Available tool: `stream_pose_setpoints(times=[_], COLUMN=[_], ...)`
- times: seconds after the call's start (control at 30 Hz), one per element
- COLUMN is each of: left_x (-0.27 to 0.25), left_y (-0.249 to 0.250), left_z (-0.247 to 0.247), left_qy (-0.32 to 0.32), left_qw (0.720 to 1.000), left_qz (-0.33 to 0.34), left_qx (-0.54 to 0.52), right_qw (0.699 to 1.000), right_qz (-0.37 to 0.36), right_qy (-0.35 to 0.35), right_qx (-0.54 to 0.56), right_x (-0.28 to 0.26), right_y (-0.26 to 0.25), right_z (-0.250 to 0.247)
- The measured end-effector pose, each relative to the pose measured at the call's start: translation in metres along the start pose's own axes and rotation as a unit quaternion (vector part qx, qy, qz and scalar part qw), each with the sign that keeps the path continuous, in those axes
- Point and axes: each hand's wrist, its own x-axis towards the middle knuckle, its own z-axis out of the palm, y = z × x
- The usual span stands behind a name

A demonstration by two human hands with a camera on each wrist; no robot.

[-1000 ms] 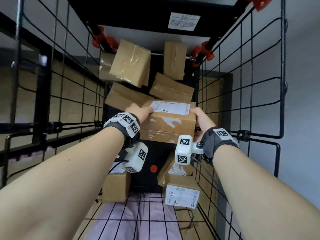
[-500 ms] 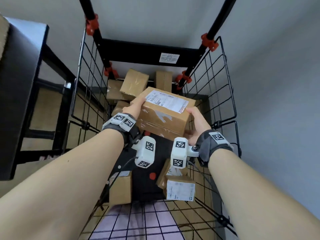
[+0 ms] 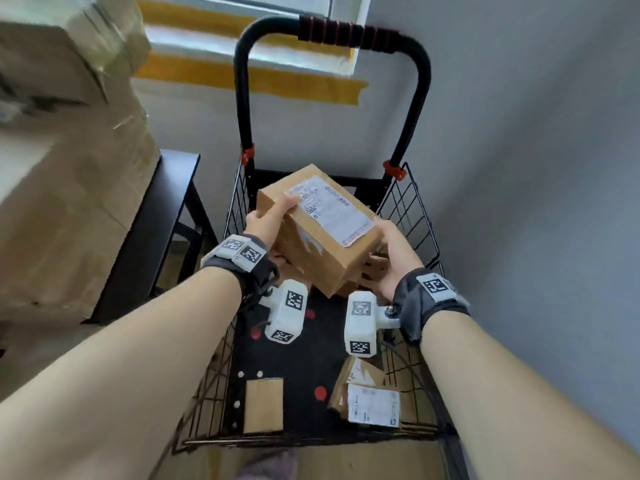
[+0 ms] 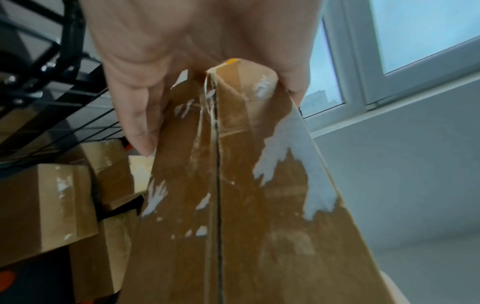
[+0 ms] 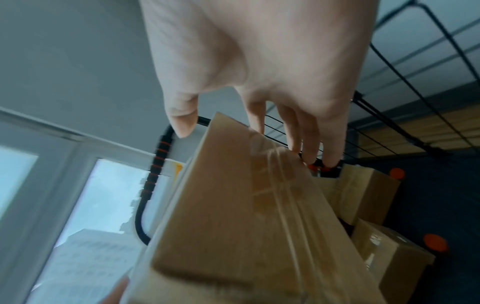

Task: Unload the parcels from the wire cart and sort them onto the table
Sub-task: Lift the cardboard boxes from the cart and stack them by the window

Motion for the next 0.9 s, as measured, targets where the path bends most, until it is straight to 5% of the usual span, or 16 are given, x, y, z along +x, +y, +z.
stream_pose_setpoints(times=[0.2, 0.47, 0.67, 0.9], left_x=[-0.079, -0.162, -0.182, -0.169], left_y=[0.031, 0.086, 0.133, 0.197], left_z=[-0.036, -0.111, -0.162, -0.21], left_qy=[-0.032, 0.012, 0.042, 0.02], left_qw=[0.996, 0.983, 0.962, 0.949], left_qz=[0.083, 0.184, 0.268, 0.314], left_qx=[0.021, 0.013, -0.001, 0.005], right_qw=[0.992, 0.975, 0.958, 0.967], right_qz=[-0.082, -0.135, -0.152, -0.177], right_qy=[0.015, -0.087, -0.195, -0.171], right_qx=[-0.096, -0.156, -0.147, -0.06], right_x=[-0.074, -0.161, -0.194, -0.2], right_y=[-0.013, -0.036, -0.053, -0.085], right_z=[0.018, 0.09, 0.149, 0.24])
